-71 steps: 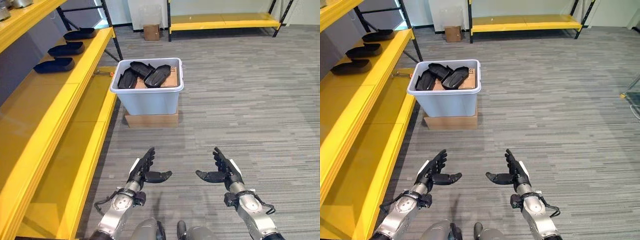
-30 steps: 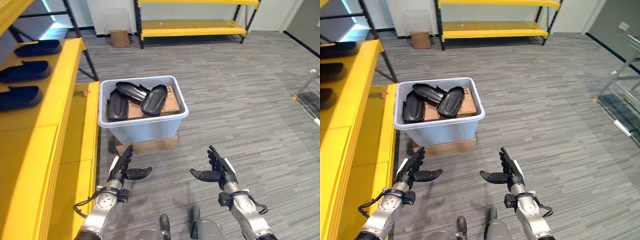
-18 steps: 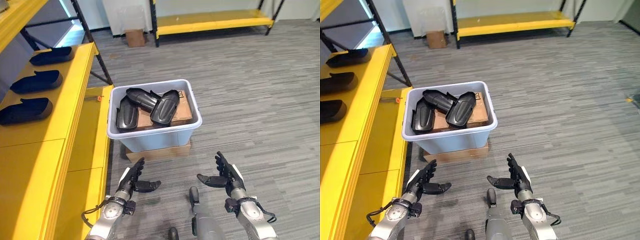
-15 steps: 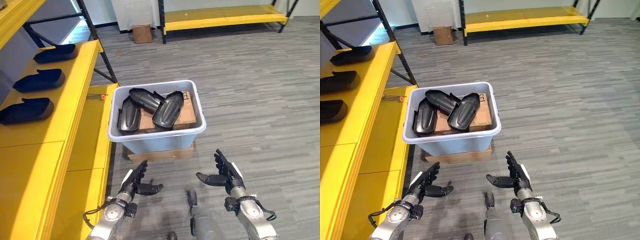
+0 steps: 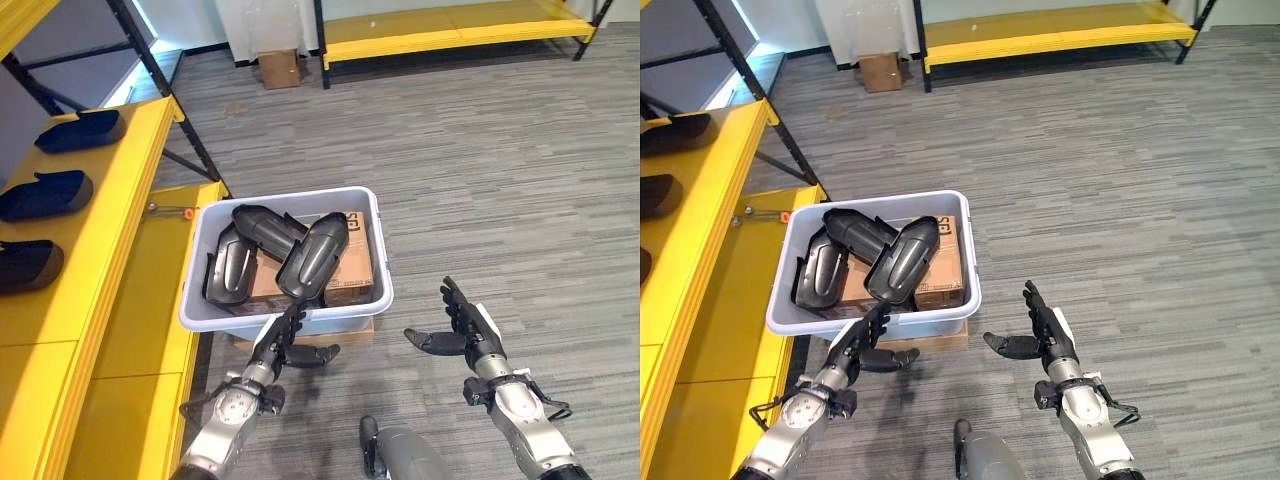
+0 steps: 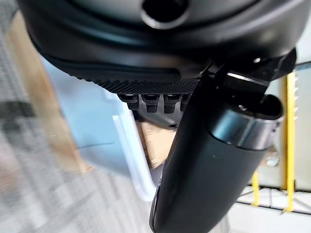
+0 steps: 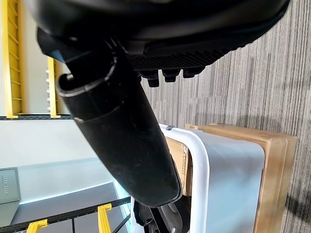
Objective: Move parts from the plastic box to the shelf.
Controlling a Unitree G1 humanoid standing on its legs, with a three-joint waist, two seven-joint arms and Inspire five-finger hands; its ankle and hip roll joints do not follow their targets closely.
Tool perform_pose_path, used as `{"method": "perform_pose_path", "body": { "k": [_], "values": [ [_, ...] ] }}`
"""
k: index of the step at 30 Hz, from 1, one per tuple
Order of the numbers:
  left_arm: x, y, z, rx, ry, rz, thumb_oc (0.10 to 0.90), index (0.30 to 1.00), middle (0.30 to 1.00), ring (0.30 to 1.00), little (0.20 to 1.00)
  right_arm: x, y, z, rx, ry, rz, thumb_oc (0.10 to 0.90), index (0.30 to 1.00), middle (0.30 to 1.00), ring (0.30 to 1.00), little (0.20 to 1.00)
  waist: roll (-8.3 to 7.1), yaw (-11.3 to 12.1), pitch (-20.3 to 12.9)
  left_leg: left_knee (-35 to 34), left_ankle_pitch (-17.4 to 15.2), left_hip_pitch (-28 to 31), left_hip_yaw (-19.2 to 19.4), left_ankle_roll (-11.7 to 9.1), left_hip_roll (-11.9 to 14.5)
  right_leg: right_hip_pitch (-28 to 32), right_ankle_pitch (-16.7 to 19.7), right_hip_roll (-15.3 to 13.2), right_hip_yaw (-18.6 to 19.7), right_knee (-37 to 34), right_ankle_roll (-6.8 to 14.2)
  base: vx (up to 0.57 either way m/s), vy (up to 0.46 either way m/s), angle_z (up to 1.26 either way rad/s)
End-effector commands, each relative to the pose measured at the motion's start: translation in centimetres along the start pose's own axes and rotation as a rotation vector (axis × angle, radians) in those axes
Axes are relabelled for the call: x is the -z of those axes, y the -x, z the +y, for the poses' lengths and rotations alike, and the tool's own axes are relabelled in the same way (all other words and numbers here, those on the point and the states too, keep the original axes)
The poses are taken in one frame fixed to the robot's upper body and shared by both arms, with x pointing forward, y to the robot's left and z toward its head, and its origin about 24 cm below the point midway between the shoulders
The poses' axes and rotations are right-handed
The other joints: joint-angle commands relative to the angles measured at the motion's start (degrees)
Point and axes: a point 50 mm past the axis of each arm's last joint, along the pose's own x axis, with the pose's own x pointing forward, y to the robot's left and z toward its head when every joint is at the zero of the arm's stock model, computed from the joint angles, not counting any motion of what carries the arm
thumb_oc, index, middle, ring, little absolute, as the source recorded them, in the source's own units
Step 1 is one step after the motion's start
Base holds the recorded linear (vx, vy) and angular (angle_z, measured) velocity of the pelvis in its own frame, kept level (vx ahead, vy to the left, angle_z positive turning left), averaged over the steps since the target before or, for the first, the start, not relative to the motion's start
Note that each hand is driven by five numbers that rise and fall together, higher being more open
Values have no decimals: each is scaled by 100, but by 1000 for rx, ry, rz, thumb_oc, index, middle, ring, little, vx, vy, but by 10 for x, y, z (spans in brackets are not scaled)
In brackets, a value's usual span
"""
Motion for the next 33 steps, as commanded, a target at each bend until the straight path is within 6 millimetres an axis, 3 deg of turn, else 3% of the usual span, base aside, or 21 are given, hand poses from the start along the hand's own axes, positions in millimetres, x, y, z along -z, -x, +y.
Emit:
{"method": "perform_pose_path", "body": {
  "k": [1,2,5,8,11,16,20,24,27,33],
  "values": [
    [-21,4,13,-76,2,-145,900,1000,1000,1000,1000,-38,-6,-2,18,-43,-216,900,1000,1000,1000,1000,-229,12,-363,-1092,260,85,397,556,-249,413,108,-216,608,-690,752,125,9,-10],
    [-21,9,21,-159,9,-163,900,1000,1000,1000,1000,-38,-6,-4,34,-58,-218,900,1000,1000,1000,1000,-220,70,-305,-2118,380,59,477,518,-198,607,113,-178,656,-859,801,121,31,-15],
    [-24,15,33,-293,15,-210,900,1000,1000,1000,1000,-39,-5,-5,87,-83,-233,900,1000,1000,1000,1000,-237,202,-269,-2998,725,-140,304,350,-125,874,67,-148,747,-1046,827,115,35,-10],
    [-34,31,57,-533,45,-343,900,1000,1000,1000,1000,-42,0,-6,133,-136,-285,900,1000,1000,1000,1000,-204,427,-200,-4123,1496,-279,-154,38,374,1254,-276,-78,830,-986,767,221,45,-49],
    [-45,40,73,-675,79,-414,900,1000,1000,1000,1000,-45,1,-1,96,-149,-299,900,1000,1000,1000,1000,-235,488,-118,-4455,1489,-163,-399,-44,806,1323,-592,-167,868,-592,744,236,93,-46],
    [-40,39,81,-784,113,-371,900,1000,1000,1000,1000,-47,0,0,61,-134,-281,900,1000,1000,1000,1000,-122,403,-120,-4492,1536,111,-231,-189,1019,1178,-846,-242,634,-149,694,181,162,-22],
    [-41,38,78,-821,85,-382,900,1000,1000,1000,1000,-44,3,-4,72,-133,-269,900,1000,1000,1000,1000,-75,389,-171,-4280,1527,136,-164,-235,919,1170,-869,-318,440,-105,689,243,204,11],
    [-54,33,80,-786,7,-428,900,1000,1000,1000,1000,-47,6,-5,105,-128,-297,900,1000,1000,1000,1000,-122,478,-261,-3993,1228,113,-270,-158,561,1188,-806,-475,258,-166,796,226,156,14],
    [-67,27,78,-674,-44,-434,900,1000,1000,1000,1000,-50,5,-5,173,-160,-316,900,1000,1000,1000,1000,-250,604,-309,-3700,864,90,-284,73,229,1222,-719,-655,155,-153,970,248,132,18],
    [-76,26,72,-545,-103,-455,900,1000,1000,1000,1000,-60,-1,-2,239,-205,-361,900,1000,1000,1000,1000,-329,784,-348,-3667,686,124,-172,368,3,1252,-593,-854,88,-167,1177,131,101,5]
  ]
}}
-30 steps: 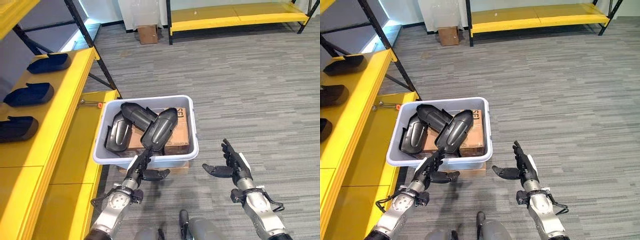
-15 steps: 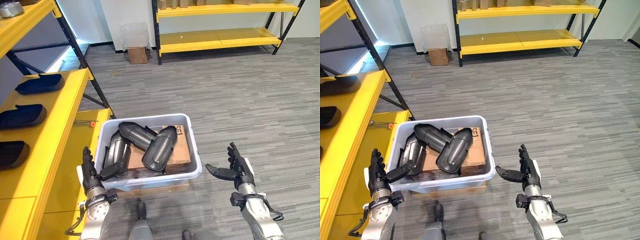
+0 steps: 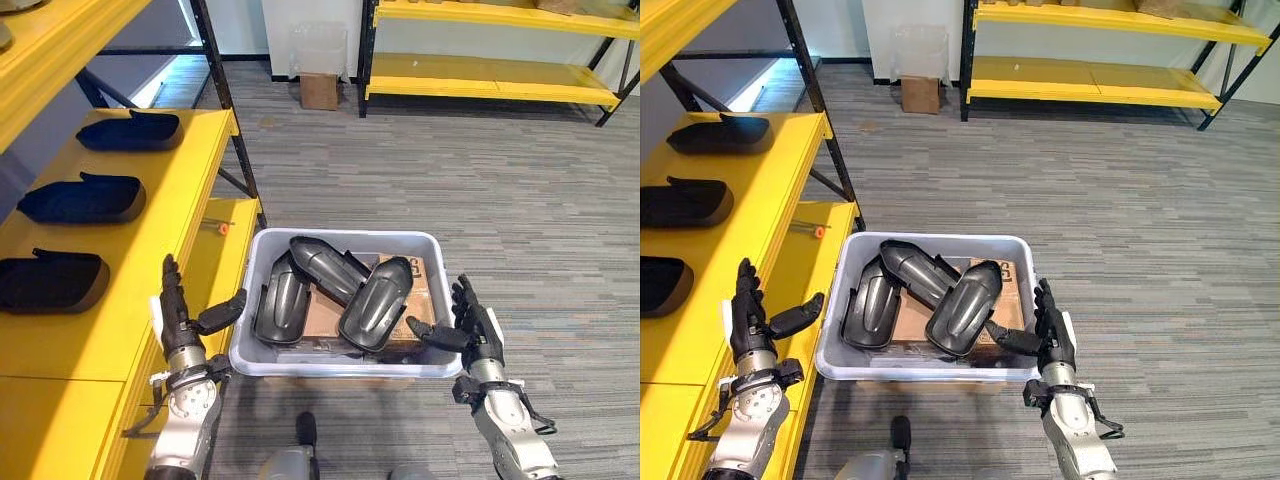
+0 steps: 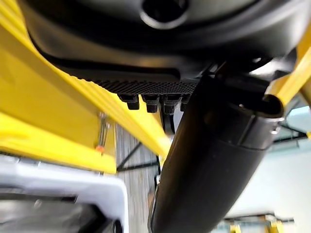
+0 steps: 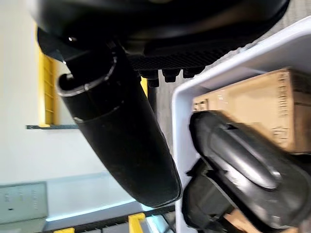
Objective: Move parts from the plastic box to the shelf.
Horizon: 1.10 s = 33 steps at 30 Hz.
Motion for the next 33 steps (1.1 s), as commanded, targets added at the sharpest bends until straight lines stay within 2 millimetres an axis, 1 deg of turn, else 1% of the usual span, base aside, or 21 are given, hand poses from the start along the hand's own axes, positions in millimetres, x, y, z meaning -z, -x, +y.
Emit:
{"method": "perform_pose_path", "body": {
  "k": [1,5,6,7,8,9,10,12,13,14,15,16,17,18,19,21,23,28,30,32,33],
  "values": [
    [-43,-6,-11,93,-6,-235,900,1000,1000,1000,1000,-50,-11,-7,52,-39,-276,900,1000,1000,1000,1000,188,60,-472,456,-1087,-60,-60,-61,298,-487,107,355,-297,378,-330,98,129,-6],
    [-49,-5,-14,198,-11,-262,900,1000,1000,1000,1000,-60,-12,-10,111,-18,-342,900,1000,1000,1000,1000,127,125,-543,440,-1130,-138,79,99,226,-410,315,265,-286,453,-165,73,142,-13],
    [-52,-5,-15,218,-16,-269,900,1000,1000,1000,1000,-61,-13,-11,103,-37,-339,900,1000,1000,1000,1000,96,136,-558,431,-1157,-146,117,175,164,-471,557,204,-322,652,-123,28,157,-6],
    [-53,-5,-17,234,-11,-269,900,1000,1000,1000,1000,-61,-14,-11,82,-76,-319,900,1000,1000,1000,1000,84,141,-559,428,-1176,-151,148,225,130,-541,701,168,-339,846,-102,5,194,-7],
    [-54,-5,-18,252,-10,-262,900,1000,1000,1000,1000,-58,-15,-10,57,-110,-286,900,1000,1000,1000,1000,105,145,-532,434,-1227,-115,200,294,113,-756,924,73,-420,1456,-89,14,217,-27],
    [-49,-5,-22,266,-1,-226,900,1000,1000,1000,1000,-57,-16,-9,47,-106,-288,900,1000,1000,1000,1000,149,138,-466,452,-1285,-62,278,353,152,-1081,1038,17,-478,2118,-126,19,181,-37],
    [-47,-4,-23,273,3,-224,900,1000,1000,1000,1000,-57,-18,-9,37,-107,-284,900,1000,1000,1000,1000,157,111,-412,445,-1320,-5,335,371,178,-1304,1082,27,-458,2305,-129,39,77,-50],
    [-44,-3,-24,289,6,-213,900,1000,1000,1000,1000,-56,-18,-10,37,-124,-278,900,1000,1000,1000,1000,136,99,-352,446,-1334,55,388,348,198,-1402,998,44,-423,2174,-152,26,-48,-44],
    [-40,-1,-25,283,22,-185,900,1000,1000,1000,1000,-56,-18,-11,34,-136,-274,900,1000,1000,1000,1000,126,69,-321,420,-1321,85,412,296,243,-1475,944,50,-424,1808,-157,3,-109,-34],
    [-38,-2,-24,279,35,-174,900,1000,1000,1000,1000,-56,-17,-11,29,-134,-278,900,1000,1000,1000,1000,116,61,-303,389,-1313,109,415,260,275,-1463,1018,9,-449,1465,-147,-3,-283,-38],
    [-39,-5,-23,273,41,-174,900,1000,1000,1000,1000,-58,-18,-11,13,-138,-290,900,1000,1000,1000,1000,73,48,-257,315,-1260,145,435,174,369,-1533,1378,-164,-473,593,-58,-6,-269,-28],
    [-40,-5,-23,272,38,-179,900,1000,1000,1000,1000,-58,-19,-10,7,-143,-291,900,1000,1000,1000,1000,68,45,-246,291,-1247,162,445,152,400,-1535,1484,-205,-480,386,-28,-1,-383,-37],
    [-43,-7,-25,267,32,-186,900,1000,1000,1000,1000,-61,-22,-7,-9,-153,-299,900,1000,1000,1000,1000,24,16,-163,212,-1281,314,452,106,509,-1788,1994,-432,-416,4,165,23,-316,-35],
    [-42,-6,-25,262,25,-188,900,1000,1000,1000,1000,-63,-25,-4,-26,-156,-304,900,1000,1000,1000,1000,6,5,-136,138,-1304,438,493,61,619,-1826,1982,-463,-355,-183,253,29,-360,-35],
    [-41,-5,-25,259,13,-192,900,1000,1000,1000,1000,-65,-26,-4,-37,-155,-307,900,1000,1000,1000,1000,-3,7,-139,94,-1309,476,505,22,671,-1744,1885,-431,-346,-325,275,31,-222,-21],
    [-41,-4,-26,258,6,-189,900,1000,1000,1000,1000,-66,-26,-3,-36,-146,-300,900,1000,1000,1000,1000,-42,32,-204,112,-1325,438,487,-37,687,-1572,1842,-394,-406,-486,281,16,-221,12],
    [-40,-3,-26,252,15,-179,900,1000,1000,1000,1000,-66,-25,-1,-48,-129,-302,900,1000,1000,1000,1000,-81,81,-270,145,-1289,423,480,-112,749,-1357,1697,-336,-507,-567,273,36,-215,35],
    [-35,1,-25,260,24,-152,900,1000,1000,1000,1000,-71,-23,-1,-61,-60,-336,900,1000,1000,1000,1000,-39,96,-324,66,-1196,535,407,-225,821,-1089,1432,-203,-577,-675,260,73,-83,23],
    [-31,3,-24,266,42,-134,900,1000,1000,1000,1000,-81,-23,-2,-73,15,-387,900,1000,1000,1000,1000,-1,123,-345,6,-1163,575,336,-242,813,-999,1260,-129,-608,-650,233,71,-44,12],
    [-31,3,-23,272,43,-130,900,1000,1000,1000,1000,-86,-23,-3,-79,56,-418,900,1000,1000,1000,1000,7,138,-342,1,-1151,585,316,-251,813,-965,1227,-115,-622,-638,215,63,-46,15],
    [-30,4,-23,283,44,-125,900,1000,1000,1000,1000,-96,-25,-4,-87,95,-459,900,1000,1000,1000,1000,-1,165,-338,12,-1153,593,292,-262,812,-938,1195,-109,-643,-615,205,76,-54,7]
  ]
}}
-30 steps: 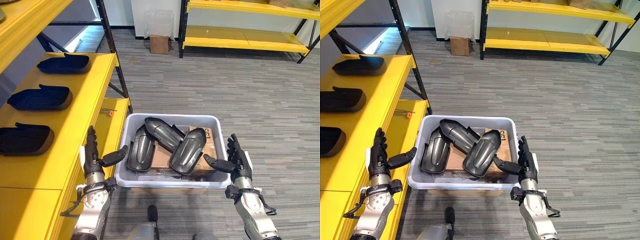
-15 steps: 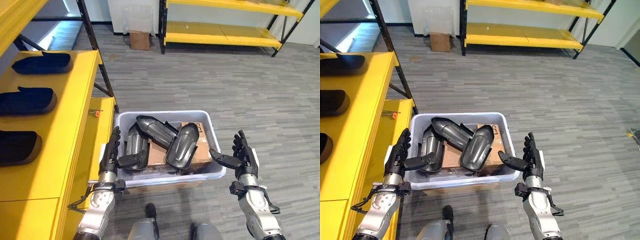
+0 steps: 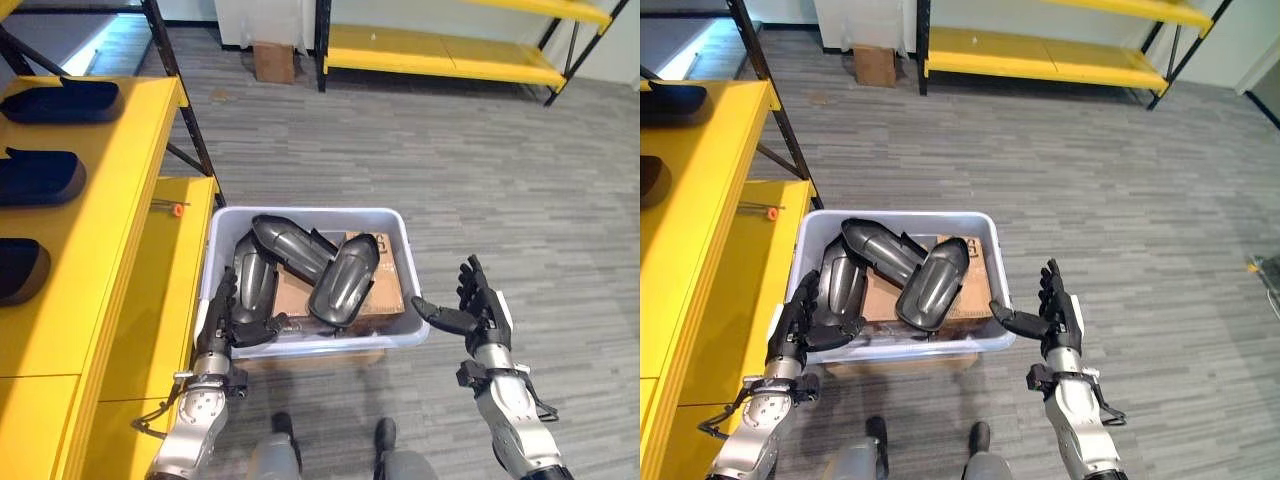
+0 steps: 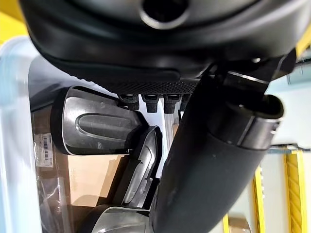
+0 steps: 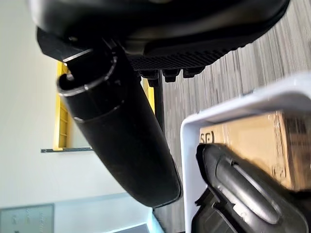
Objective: Move parts from the plastic box to the shelf.
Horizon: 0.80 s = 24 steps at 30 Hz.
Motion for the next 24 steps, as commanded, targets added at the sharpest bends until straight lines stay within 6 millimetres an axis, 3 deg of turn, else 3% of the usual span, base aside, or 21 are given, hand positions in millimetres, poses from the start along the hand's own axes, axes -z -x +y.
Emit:
{"method": "perform_pose_path", "body": {
  "k": [1,7,9,14,20,24],
  "values": [
    [-43,-6,-1,49,34,-228,900,1000,1000,1000,1000,-78,-23,0,-62,123,-395,900,1000,1000,1000,1000,203,109,-439,-1074,-226,944,-48,-6,213,-155,-575,77,-30,492,52,78,-54,7],
    [-42,-6,-3,97,7,-217,900,1000,1000,1000,1000,-113,-29,5,-81,343,-569,900,1000,1000,1000,1000,150,249,-395,-956,-257,889,-176,-17,226,-130,-631,96,-47,600,42,76,-69,1],
    [-45,-10,-3,122,-12,-218,900,1000,1000,1000,1000,-141,-39,11,-75,502,-704,900,1000,1000,1000,1000,97,356,-353,-824,-275,789,-252,-36,240,-136,-641,108,-76,653,39,84,-110,5],
    [-53,-15,2,148,-40,-225,900,1000,1000,1000,1000,-193,-51,19,-60,643,-872,900,1000,1000,1000,1000,-8,559,-278,-597,-305,537,-422,-73,242,-130,-713,168,-133,721,-3,76,-107,12],
    [-69,-20,9,171,-52,-278,900,1000,1000,1000,1000,-224,-58,27,-99,836,-953,900,1000,1000,1000,1000,-34,766,-37,-317,-272,28,-637,-107,180,-250,-842,216,-151,841,-78,-6,-80,15],
    [-79,-22,10,181,-49,-323,900,1000,1000,1000,1000,-231,-61,32,-123,910,-984,900,1000,1000,1000,1000,14,823,161,-189,-237,-266,-734,-127,148,-392,-911,236,-142,915,-129,-97,-44,10]
  ]
}}
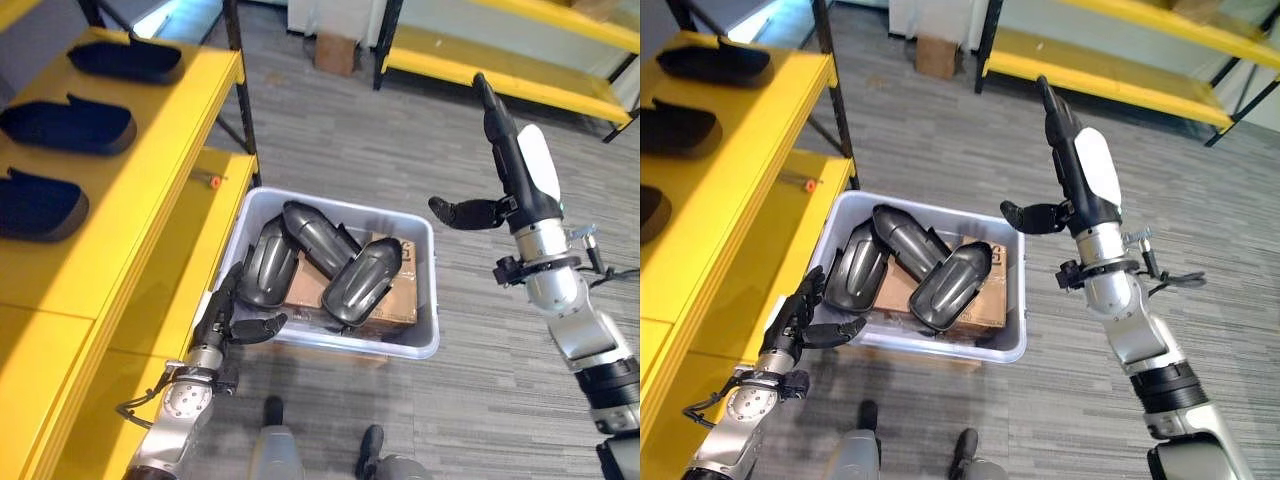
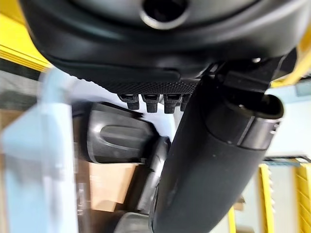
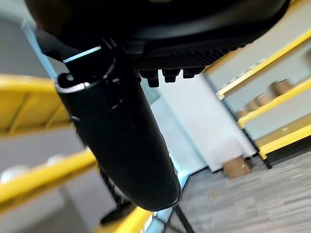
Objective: Move parts from the plastic box to the shelf.
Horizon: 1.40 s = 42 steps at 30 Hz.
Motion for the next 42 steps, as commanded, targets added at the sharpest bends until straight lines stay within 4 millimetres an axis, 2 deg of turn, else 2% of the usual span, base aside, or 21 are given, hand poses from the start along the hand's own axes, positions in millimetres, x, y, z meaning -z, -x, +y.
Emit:
{"method": "perform_pose_path", "body": {
  "k": [1,2,3,10,12,19,29,34,42],
  "values": [
    [-59,-12,0,44,16,-285,900,1000,1000,1000,1000,-36,-24,-26,74,62,-208,900,1000,1000,1000,1000,73,65,-176,84,-745,100,-179,179,-142,-79,-739,-206,255,683,110,-16,-4,10],
    [-59,-12,0,44,16,-285,900,1000,1000,1000,1000,-36,-24,-26,74,62,-209,900,1000,1000,1000,1000,73,64,-176,85,-745,99,-179,179,-142,-79,-739,-206,254,683,110,-263,-45,16],
    [-77,-15,2,38,31,-365,900,1000,1000,1000,1000,-45,-34,-27,23,131,-258,900,1000,1000,1000,1000,202,133,245,290,-655,-370,-311,149,-191,-454,-847,-204,302,945,-4,-287,-47,18],
    [-101,-19,-1,-3,60,-466,900,1000,1000,1000,1000,-48,-48,-29,4,182,-273,900,1000,1000,1000,1000,471,66,827,643,-574,-1064,-453,149,-269,-1321,-1140,-182,404,1689,-227,-192,-9,2],
    [-104,-19,-1,-18,70,-482,900,1000,1000,1000,1000,-47,-50,-29,8,188,-264,900,1000,1000,1000,1000,528,27,903,685,-524,-1242,-456,165,-279,-1590,-1162,-174,440,1861,-269,-119,-2,-4],
    [-103,-19,-3,-40,109,-472,900,1000,1000,1000,1000,-41,-49,-33,45,227,-242,900,1000,1000,1000,1000,655,-145,903,893,-569,-1782,-372,192,-257,-2411,-1322,-167,611,2366,-357,-78,12,-7],
    [-96,-15,-7,-55,162,-449,900,1000,1000,1000,1000,-39,-34,-56,228,275,-244,900,1000,1000,1000,1000,786,-440,903,917,-608,-1992,-162,189,-223,-2890,-1325,-179,822,2485,-362,-36,33,-12],
    [-96,-13,-9,-57,177,-454,900,1000,1000,1000,1000,-43,-30,-59,186,299,-260,900,1000,1000,1000,1000,820,-518,903,936,-617,-2087,-89,173,-232,-3065,-1322,-190,889,2516,-359,-17,20,-4],
    [-98,-13,-11,-48,167,-467,900,1000,1000,1000,1000,-47,-36,-51,96,380,-302,900,1000,1000,1000,1000,810,-503,903,1099,-622,-2408,-96,177,-217,-3426,-1371,-184,924,2761,-396,-12,-24,-5]
  ]
}}
